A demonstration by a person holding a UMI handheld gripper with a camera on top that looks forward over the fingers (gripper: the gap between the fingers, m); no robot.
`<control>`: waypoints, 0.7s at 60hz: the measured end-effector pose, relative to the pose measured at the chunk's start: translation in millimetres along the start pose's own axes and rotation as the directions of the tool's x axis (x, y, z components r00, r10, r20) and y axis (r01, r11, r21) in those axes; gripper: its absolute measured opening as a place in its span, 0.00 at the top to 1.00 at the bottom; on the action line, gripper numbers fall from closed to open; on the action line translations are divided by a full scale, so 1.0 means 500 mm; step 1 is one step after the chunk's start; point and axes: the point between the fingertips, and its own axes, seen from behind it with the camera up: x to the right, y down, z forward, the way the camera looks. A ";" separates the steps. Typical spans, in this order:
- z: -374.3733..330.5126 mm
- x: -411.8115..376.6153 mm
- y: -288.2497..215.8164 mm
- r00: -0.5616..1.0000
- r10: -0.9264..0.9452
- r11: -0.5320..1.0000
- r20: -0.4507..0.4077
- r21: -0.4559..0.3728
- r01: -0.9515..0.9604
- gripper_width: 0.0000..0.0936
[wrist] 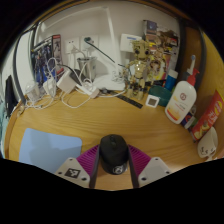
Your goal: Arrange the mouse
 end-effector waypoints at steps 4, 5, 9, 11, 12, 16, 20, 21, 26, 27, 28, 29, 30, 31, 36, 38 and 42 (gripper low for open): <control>0.004 -0.008 -0.006 1.000 -0.019 1.000 -0.006 0.005 0.019 0.48; 0.005 -0.010 -0.006 1.000 -0.022 1.000 -0.006 0.004 0.022 0.49; 0.006 -0.010 -0.005 1.000 -0.006 1.000 -0.002 -0.009 0.006 0.52; 0.006 -0.010 -0.005 1.000 -0.003 1.000 0.000 -0.015 0.003 0.54; 0.007 -0.010 -0.004 1.000 -0.002 1.000 0.000 -0.021 0.002 0.52; 0.008 -0.008 -0.005 1.000 0.005 1.000 -0.014 -0.030 -0.005 0.60; 0.010 -0.007 -0.007 1.000 0.012 0.999 -0.021 -0.032 -0.013 0.65; 0.009 -0.006 -0.006 1.000 0.017 0.999 -0.023 -0.035 -0.018 0.64; 0.010 -0.007 -0.007 0.999 0.019 0.999 -0.040 -0.044 -0.021 0.68; 0.009 -0.008 -0.006 0.999 0.018 0.999 -0.042 -0.049 -0.020 0.68; 0.008 -0.008 -0.007 0.999 0.018 0.998 -0.044 -0.054 -0.020 0.68; 0.006 -0.007 -0.009 0.999 0.021 0.998 -0.046 -0.060 -0.024 0.68; 0.003 -0.008 -0.014 0.998 0.027 0.998 -0.048 -0.058 -0.030 0.68; -0.002 -0.009 -0.022 0.998 0.032 0.998 -0.049 -0.052 -0.035 0.68; -0.043 -0.014 -0.103 0.997 0.032 0.999 -0.064 0.020 -0.030 0.68; -0.065 -0.024 -0.140 0.998 0.029 0.998 -0.059 0.052 -0.026 0.68; -0.113 -0.058 -0.225 0.998 0.051 0.992 -0.034 0.114 -0.047 0.68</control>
